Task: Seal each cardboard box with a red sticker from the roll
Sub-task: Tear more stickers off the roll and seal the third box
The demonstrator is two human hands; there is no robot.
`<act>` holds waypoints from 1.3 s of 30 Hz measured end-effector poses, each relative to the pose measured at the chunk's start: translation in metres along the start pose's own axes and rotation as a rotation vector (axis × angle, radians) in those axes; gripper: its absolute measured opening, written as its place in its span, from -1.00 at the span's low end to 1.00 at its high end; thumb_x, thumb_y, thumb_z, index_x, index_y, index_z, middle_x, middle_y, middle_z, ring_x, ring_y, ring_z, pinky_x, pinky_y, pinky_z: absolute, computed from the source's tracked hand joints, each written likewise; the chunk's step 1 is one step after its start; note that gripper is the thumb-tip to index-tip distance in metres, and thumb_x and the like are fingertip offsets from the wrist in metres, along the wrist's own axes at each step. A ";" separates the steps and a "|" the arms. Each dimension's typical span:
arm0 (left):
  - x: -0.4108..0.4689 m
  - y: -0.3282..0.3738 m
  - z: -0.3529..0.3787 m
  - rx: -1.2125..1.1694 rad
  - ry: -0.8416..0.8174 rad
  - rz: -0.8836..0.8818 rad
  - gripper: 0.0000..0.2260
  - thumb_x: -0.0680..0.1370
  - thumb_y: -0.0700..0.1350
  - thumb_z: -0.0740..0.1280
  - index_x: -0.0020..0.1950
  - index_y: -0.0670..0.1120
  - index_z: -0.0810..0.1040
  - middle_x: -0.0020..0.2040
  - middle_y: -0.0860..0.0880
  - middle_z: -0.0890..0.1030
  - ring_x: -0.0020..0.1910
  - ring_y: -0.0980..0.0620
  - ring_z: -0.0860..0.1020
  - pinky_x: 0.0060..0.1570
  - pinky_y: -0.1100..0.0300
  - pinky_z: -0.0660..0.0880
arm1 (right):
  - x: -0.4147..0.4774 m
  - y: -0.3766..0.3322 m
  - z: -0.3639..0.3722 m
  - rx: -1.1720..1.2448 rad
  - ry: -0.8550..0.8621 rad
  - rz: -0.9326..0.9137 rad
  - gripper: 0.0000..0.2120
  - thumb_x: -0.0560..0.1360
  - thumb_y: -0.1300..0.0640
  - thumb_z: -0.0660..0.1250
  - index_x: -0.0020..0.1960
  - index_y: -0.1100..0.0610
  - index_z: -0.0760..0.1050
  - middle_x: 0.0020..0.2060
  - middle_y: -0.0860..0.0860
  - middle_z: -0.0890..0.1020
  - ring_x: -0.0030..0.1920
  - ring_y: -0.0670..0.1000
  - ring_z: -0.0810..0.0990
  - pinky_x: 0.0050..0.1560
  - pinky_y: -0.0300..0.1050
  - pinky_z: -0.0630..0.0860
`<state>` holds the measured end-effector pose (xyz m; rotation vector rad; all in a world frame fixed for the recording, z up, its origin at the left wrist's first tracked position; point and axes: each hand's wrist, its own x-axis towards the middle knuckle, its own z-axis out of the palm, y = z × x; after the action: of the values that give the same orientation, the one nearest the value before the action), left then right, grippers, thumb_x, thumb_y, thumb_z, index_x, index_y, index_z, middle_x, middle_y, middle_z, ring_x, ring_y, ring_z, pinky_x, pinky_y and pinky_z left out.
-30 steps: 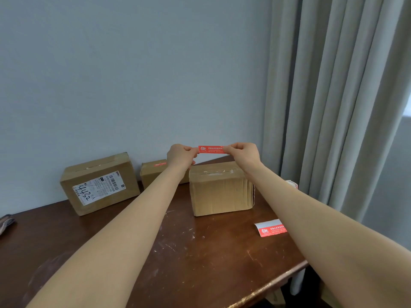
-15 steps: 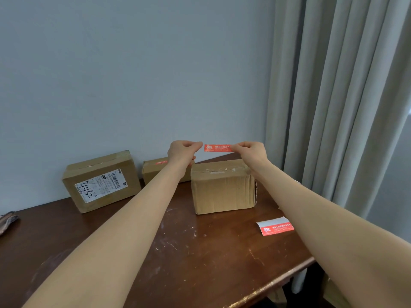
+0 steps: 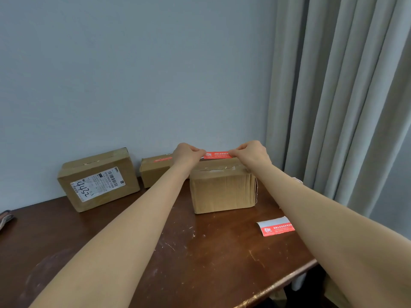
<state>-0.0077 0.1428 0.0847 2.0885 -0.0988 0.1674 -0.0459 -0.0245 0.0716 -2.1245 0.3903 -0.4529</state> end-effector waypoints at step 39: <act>0.020 -0.016 0.016 0.583 -0.116 0.020 -0.75 0.46 0.01 0.42 -0.19 -0.10 0.41 -0.31 -0.01 0.44 -0.39 0.09 0.40 -0.48 0.24 0.22 | 0.007 -0.006 0.013 -0.558 -0.110 -0.004 -0.89 0.41 0.07 0.37 -0.19 0.07 0.46 -0.32 -0.02 0.49 -0.34 -0.03 0.44 -0.38 -0.22 0.26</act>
<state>0.0155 0.1363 0.0665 2.6800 -0.1550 0.0922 -0.0334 -0.0144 0.0709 -2.6757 0.4910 -0.2416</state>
